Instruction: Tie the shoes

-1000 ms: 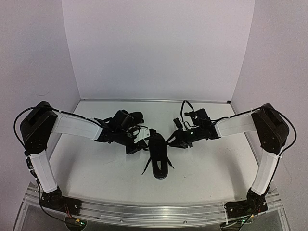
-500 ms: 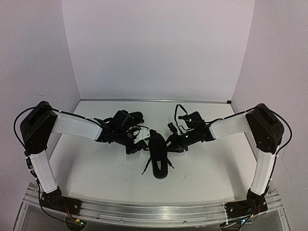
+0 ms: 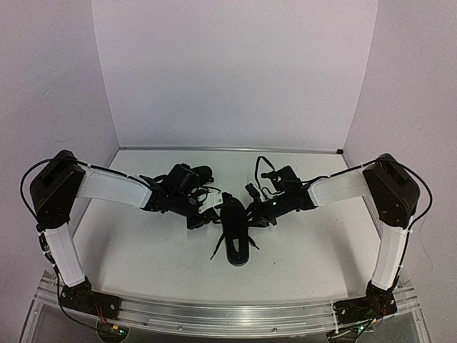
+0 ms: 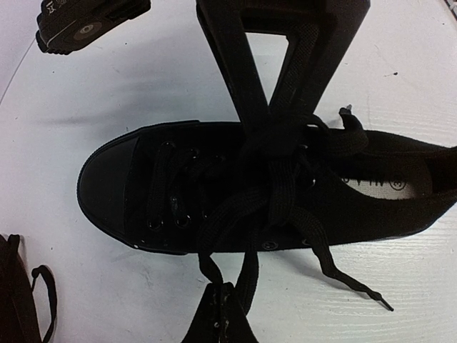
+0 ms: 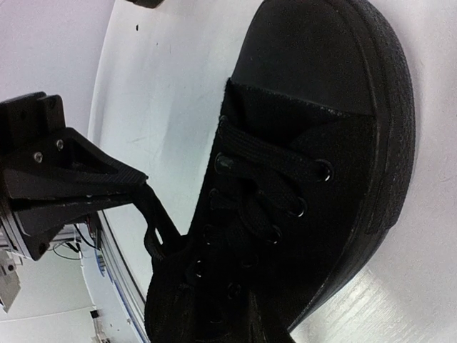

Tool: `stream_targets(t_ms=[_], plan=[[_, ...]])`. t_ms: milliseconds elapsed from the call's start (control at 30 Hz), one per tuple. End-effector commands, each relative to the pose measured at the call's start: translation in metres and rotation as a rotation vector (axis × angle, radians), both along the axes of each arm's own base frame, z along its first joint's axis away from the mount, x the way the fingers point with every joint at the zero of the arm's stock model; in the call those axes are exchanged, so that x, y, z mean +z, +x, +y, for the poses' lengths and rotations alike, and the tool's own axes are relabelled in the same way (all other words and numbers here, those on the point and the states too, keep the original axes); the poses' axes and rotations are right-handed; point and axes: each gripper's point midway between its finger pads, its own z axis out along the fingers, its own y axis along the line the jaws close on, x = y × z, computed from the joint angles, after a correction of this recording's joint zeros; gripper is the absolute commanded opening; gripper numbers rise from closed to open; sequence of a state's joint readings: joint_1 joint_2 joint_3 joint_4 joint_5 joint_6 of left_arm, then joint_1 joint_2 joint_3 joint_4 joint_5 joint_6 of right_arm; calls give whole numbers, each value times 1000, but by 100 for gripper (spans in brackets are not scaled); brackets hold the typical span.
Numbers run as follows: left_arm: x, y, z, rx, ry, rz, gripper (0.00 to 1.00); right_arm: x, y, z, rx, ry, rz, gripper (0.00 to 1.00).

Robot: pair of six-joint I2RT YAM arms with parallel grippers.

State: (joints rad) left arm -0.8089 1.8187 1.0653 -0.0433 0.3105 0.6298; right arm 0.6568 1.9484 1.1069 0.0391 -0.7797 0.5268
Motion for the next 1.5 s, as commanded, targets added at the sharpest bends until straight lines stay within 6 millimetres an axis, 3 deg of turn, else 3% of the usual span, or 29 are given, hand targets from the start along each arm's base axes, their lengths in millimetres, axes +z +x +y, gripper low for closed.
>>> stream_targets(t_ms=[0,67,367,833,1467], plan=[[18,7,-10,-11,-32,-44,0,14,4,8,18,25,-34,6],[16,7,-9,-10,-28,-43,0,18,3,7,15,25,-44,0],[18,5,0,24,-26,-53,0,31,11,-16,-63,-20,-117,0],[6,17,14,127,9,-38,0,12,9,-52,-135,-85,-99,0],[-9,24,34,224,56,-31,0,1,2,-75,-169,-123,-91,0]])
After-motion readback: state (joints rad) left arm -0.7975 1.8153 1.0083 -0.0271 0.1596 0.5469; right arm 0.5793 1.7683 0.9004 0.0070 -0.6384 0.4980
